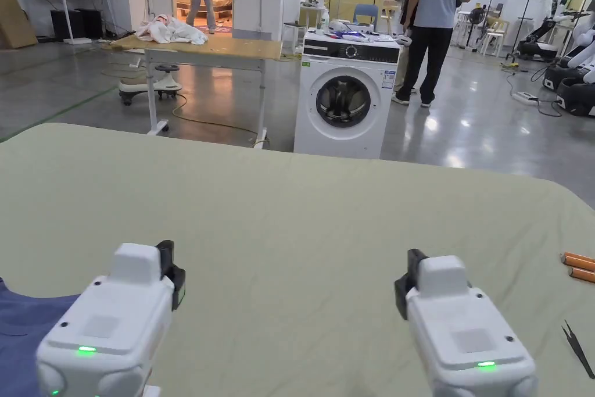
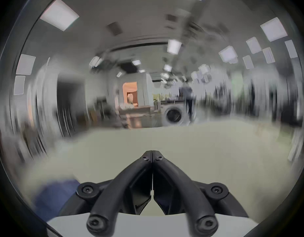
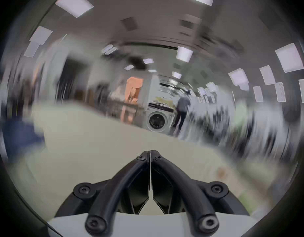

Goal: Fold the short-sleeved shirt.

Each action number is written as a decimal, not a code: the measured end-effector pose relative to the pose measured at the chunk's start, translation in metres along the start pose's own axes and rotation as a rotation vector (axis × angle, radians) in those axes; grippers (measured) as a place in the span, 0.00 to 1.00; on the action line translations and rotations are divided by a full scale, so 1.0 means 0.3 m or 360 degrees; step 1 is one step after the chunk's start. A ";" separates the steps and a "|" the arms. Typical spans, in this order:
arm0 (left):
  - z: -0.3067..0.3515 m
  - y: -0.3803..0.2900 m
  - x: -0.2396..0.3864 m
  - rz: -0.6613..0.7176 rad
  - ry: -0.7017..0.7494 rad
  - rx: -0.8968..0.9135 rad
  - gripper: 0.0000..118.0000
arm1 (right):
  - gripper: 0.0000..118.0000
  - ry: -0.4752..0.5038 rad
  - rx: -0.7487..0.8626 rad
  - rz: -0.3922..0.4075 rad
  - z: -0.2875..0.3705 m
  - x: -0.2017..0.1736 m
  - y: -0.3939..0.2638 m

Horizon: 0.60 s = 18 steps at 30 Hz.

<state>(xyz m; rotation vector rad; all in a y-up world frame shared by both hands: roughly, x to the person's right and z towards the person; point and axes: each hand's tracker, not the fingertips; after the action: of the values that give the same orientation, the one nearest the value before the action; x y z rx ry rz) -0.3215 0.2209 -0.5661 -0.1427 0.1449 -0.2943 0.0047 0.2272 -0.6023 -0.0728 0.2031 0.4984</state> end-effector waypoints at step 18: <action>0.023 0.045 -0.001 -0.0155 0.0011 -0.0069 0.00 | 0.00 -0.0103 -0.0121 -0.0158 0.012 0.019 -0.005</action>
<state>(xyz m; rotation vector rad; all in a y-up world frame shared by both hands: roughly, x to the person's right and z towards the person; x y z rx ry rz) -0.3168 0.2346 -0.5614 -0.1917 0.1513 -0.3889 0.0110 0.2290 -0.6000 -0.1403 0.1165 0.4089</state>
